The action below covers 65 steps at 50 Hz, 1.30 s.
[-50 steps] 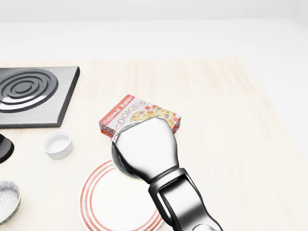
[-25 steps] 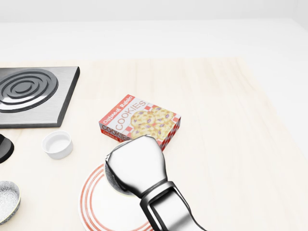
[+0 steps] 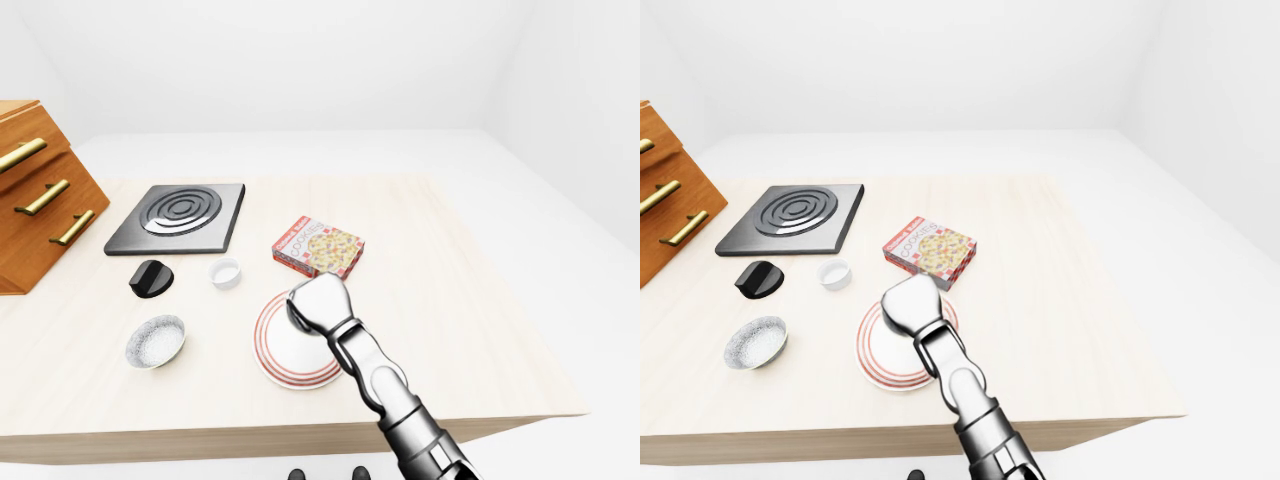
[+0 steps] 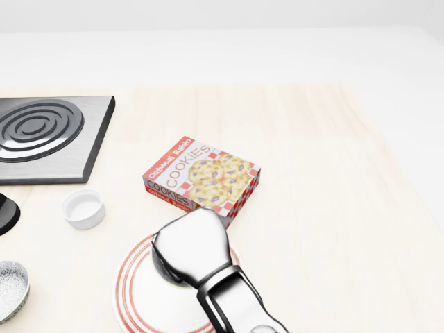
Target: Pick the akita bowl next to the plate and place it on the plate.
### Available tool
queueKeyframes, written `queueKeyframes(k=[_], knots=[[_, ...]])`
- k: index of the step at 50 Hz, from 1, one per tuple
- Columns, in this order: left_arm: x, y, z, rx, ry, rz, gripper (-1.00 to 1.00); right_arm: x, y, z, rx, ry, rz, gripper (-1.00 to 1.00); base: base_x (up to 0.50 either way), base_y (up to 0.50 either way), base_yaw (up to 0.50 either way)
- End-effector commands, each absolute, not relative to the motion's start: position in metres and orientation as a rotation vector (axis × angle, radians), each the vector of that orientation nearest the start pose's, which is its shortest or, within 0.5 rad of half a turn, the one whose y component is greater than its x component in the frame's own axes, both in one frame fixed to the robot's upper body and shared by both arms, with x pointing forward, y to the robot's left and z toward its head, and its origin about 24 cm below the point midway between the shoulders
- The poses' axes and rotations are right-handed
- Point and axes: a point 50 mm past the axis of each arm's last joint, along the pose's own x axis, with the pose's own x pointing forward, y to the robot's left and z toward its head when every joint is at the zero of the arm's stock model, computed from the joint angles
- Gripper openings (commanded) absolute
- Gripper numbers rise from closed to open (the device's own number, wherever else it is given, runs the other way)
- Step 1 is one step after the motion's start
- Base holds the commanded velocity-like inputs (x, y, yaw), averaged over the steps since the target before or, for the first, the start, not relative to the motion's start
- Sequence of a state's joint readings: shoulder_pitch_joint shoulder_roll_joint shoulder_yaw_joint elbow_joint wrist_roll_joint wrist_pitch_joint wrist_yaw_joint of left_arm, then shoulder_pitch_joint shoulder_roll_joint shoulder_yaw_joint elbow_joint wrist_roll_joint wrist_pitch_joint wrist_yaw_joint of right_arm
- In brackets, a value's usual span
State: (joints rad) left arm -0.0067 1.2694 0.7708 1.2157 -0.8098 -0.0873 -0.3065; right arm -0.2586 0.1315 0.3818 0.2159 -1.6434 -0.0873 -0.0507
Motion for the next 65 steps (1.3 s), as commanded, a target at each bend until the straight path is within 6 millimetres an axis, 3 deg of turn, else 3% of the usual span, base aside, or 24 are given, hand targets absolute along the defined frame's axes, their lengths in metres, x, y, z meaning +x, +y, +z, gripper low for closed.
queueKeyframes(k=[1,16,48,65], knots=[[0.081,0.543,0.189,-0.012,-0.075,1.012,1.0,0.273,0.004,0.058,-1.533,-0.541,0.362,-1.0,0.0,0.0,0.0],[0.08,0.543,0.19,-0.012,-0.077,1.011,1.0,0.27,0.009,0.049,-1.535,-0.542,0.389,-1.0,0.0,0.0,0.0],[0.079,0.543,0.191,-0.01,-0.08,1.011,1.0,0.282,0.006,0.02,-1.534,-0.476,0.441,-1.0,0.0,0.0,0.0],[0.079,0.543,0.19,-0.012,-0.079,1.009,1.0,0.284,0.008,0.023,-1.534,-0.483,0.438,-1.0,0.0,0.0,0.0]])
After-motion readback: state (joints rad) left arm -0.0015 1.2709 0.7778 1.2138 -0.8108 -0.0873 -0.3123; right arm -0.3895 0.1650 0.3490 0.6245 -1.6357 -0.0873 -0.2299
